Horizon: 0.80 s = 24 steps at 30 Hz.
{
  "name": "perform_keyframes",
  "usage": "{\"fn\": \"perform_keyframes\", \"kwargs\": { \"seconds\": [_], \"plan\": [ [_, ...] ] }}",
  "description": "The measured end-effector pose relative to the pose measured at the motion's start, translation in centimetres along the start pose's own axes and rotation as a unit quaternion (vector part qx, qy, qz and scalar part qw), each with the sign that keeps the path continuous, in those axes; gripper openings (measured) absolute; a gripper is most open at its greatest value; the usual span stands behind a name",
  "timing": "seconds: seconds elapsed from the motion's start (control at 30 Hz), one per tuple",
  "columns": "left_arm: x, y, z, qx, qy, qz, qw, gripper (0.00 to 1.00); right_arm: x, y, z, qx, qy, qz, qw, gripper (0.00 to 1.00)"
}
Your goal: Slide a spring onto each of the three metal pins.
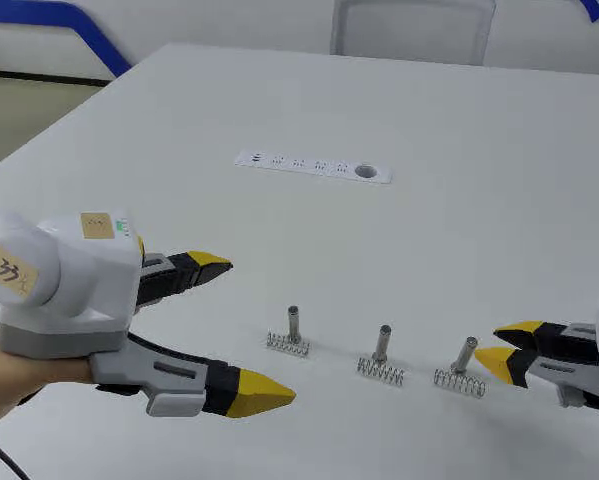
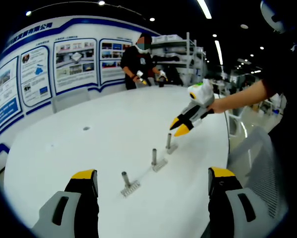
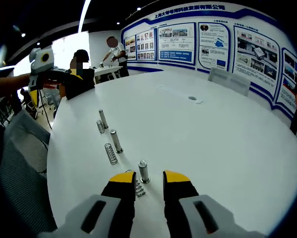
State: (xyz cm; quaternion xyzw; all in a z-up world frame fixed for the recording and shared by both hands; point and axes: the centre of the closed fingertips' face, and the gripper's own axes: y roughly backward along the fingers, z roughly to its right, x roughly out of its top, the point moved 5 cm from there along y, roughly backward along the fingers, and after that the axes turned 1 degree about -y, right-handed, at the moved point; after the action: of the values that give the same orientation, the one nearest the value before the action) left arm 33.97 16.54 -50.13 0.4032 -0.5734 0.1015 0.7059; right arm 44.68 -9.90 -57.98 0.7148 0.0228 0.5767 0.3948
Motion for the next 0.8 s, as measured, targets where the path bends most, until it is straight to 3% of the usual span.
{"fn": "perform_keyframes", "kwargs": {
  "seconds": [0.37,0.8],
  "plan": [
    [-0.6,-0.6,0.0,-0.006,0.006,-0.008,0.9999,0.94,-2.1,-0.8,-0.9,0.019,0.039,-0.036,0.9984,0.22],
    [-1.4,-0.7,-0.2,-0.007,0.015,-0.016,0.9997,0.94,-3.2,-1.9,-1.4,0.043,0.042,-0.057,0.9966,0.22]
  ]
}}
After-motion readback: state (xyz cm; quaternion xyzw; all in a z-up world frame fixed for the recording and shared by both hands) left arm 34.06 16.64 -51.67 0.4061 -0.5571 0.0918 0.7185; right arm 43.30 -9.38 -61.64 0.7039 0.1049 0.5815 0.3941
